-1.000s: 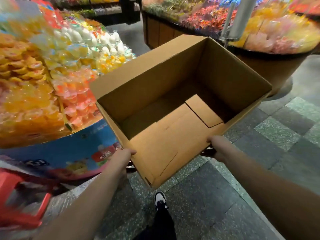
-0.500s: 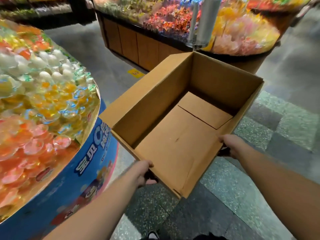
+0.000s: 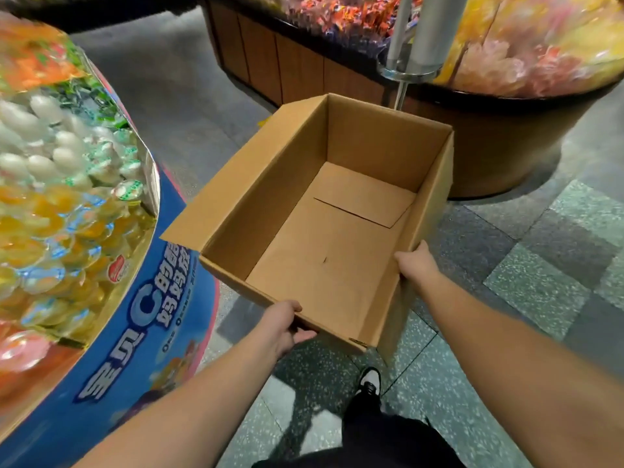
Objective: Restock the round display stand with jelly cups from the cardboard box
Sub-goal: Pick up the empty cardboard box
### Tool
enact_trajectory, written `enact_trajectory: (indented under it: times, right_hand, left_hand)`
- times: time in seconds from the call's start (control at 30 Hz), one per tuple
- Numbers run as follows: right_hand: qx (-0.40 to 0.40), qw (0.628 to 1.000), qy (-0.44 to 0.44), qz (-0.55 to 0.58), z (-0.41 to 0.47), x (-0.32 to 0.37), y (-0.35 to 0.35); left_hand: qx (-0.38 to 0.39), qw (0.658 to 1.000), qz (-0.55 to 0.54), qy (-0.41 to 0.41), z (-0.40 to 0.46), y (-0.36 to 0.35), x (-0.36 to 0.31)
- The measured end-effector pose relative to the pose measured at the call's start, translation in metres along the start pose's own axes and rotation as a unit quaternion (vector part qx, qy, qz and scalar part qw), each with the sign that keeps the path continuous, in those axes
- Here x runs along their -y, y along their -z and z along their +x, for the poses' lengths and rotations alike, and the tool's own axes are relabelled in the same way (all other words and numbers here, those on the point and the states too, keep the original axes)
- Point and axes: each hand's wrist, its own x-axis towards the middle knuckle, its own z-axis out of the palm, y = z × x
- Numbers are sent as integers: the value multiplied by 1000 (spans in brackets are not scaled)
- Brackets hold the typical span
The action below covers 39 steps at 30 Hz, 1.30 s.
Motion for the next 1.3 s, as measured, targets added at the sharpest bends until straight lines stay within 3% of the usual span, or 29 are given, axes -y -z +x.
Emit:
enact_trajectory:
  times: [0.17,0.37,0.67,0.87,1.0,1.3]
  right_hand:
    - [37,996,-65,-53,76,32,-20]
    - [95,992,-19,-81,159,74,-44]
    - [145,972,47,-177,263,138,-152]
    - [188,965,23,-180,356,174,-239]
    - [206,956,9,-211,426,177,-297]
    - [261,929,23,-261,593,146,-428]
  left_hand:
    - [-17,996,-79,42,43,-79,-45]
    - [-34,980,-180,81,98,-115,-83]
    - [-99,944,-302,90,217,-67,-153]
    - [-86,920,-354,142,326,-40,-214]
    - [-79,890,-410,183,405,-29,-229]
    - [-87,876,-443,171,580,-34,-223]
